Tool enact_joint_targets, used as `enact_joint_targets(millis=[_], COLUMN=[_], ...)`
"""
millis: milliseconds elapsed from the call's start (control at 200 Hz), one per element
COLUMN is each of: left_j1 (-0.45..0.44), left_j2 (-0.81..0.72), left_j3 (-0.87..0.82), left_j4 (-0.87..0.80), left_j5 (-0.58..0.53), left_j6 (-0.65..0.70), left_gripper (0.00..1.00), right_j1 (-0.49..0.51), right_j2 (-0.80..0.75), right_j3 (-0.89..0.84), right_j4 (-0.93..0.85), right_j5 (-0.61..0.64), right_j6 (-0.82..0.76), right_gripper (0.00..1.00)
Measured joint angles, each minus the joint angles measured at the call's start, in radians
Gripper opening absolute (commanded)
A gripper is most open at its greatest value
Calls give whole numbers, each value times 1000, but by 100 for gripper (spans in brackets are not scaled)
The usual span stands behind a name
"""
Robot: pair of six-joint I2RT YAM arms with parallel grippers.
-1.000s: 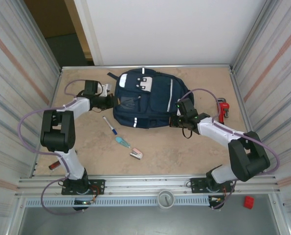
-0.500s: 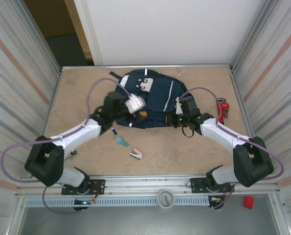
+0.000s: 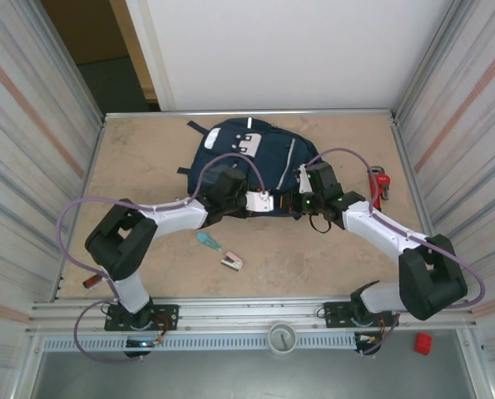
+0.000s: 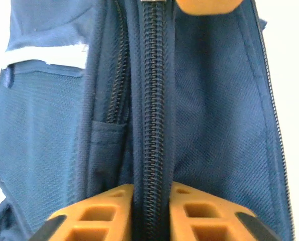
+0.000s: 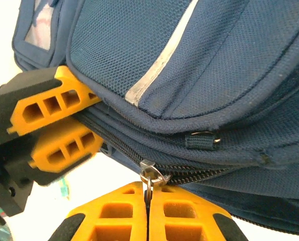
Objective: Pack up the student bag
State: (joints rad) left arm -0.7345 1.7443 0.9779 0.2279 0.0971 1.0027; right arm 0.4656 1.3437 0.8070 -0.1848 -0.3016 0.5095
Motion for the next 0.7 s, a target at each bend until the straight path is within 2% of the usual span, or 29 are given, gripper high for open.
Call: enact_joint_targets(millis=[25, 165, 311, 426, 456, 526, 571, 696], left_j1=[0, 16, 110, 189, 201, 221, 229, 213], left_j2=[-1, -27, -83, -103, -104, -105, -114, -192], left_j3=[0, -25, -45, -57, -60, -63, -65, -89], left_j4=[6, 18, -23, -29, -30, -38, -54, -83], left_j5=[-2, 51, 191, 274, 283, 293, 292, 267], left_j6=[10, 21, -8, -16, -16, -19, -37, -89], left_gripper=[0, 0, 6, 10, 14, 35, 46, 66], right_j1=[0, -1, -21, -19, -14, -6, 0, 15], right_j2=[-2, -15, -19, -24, -24, -24, -24, -24], right_j3=[0, 19, 61, 79, 82, 82, 82, 85], right_j4=[-6, -92, -180, -173, -166, -144, -136, -112], right_j5=[13, 119, 254, 253, 240, 203, 182, 122], right_j6=[-5, -46, -70, -84, -89, -101, -102, -100], right_gripper=[0, 0, 0, 0, 0, 0, 0, 0])
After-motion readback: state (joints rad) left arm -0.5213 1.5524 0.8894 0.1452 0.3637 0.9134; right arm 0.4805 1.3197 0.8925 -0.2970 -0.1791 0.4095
